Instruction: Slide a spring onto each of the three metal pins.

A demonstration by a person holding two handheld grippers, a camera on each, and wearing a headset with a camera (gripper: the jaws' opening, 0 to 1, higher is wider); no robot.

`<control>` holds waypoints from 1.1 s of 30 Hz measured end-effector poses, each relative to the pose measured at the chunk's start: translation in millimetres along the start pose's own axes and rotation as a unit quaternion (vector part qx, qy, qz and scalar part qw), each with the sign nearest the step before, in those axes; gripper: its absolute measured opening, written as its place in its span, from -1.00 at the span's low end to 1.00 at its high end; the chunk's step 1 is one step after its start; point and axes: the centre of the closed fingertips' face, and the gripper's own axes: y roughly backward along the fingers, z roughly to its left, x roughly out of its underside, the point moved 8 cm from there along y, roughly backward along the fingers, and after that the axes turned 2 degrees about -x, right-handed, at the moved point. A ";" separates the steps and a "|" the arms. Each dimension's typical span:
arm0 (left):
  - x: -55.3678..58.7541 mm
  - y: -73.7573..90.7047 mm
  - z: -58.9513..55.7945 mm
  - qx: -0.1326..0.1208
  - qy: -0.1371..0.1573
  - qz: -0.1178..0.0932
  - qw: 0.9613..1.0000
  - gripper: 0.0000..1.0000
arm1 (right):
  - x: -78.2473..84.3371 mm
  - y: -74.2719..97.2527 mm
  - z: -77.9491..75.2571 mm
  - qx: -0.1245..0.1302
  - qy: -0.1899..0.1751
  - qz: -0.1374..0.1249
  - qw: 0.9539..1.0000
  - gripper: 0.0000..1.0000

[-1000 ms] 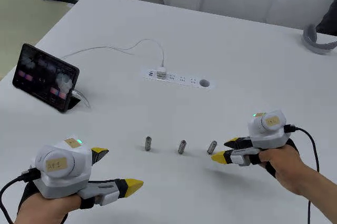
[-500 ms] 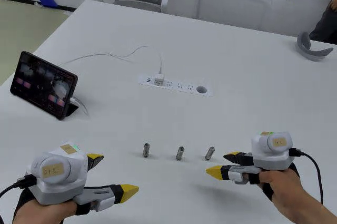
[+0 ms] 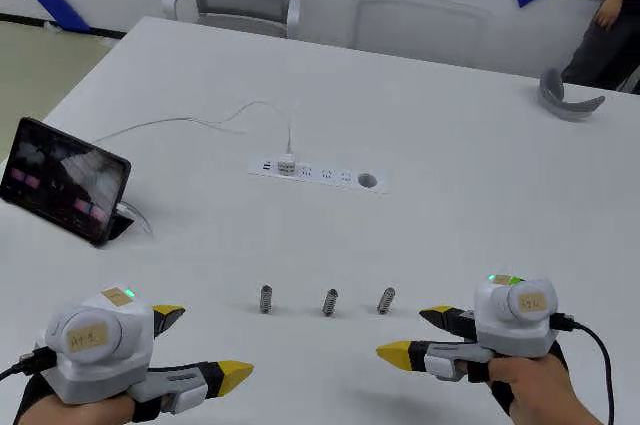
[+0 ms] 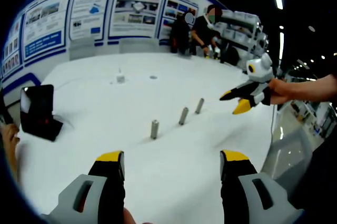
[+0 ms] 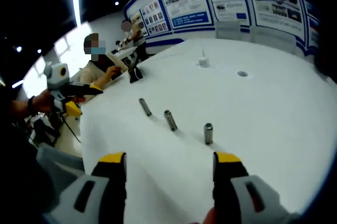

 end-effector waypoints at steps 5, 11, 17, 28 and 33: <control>-1.3 -0.5 0.4 0.001 -0.001 -0.003 1.000 0.52 | -1.6 7.1 8.9 0.004 0.001 -0.014 1.000 0.43; 0.2 0.7 1.2 0.002 0.000 -0.001 1.000 0.53 | 1.0 14.2 18.7 0.008 -0.005 -0.027 1.000 0.50; -0.3 3.3 4.5 -0.003 0.003 -0.006 1.000 0.55 | 7.0 18.6 26.2 0.011 -0.007 -0.032 0.999 0.59; -0.8 4.9 8.7 -0.009 0.009 -0.011 1.000 0.57 | 8.1 23.5 37.3 0.013 -0.010 -0.049 0.999 0.69; -0.7 5.3 8.6 -0.010 0.009 -0.012 1.000 0.57 | 8.9 24.3 39.2 0.012 -0.009 -0.049 0.999 0.70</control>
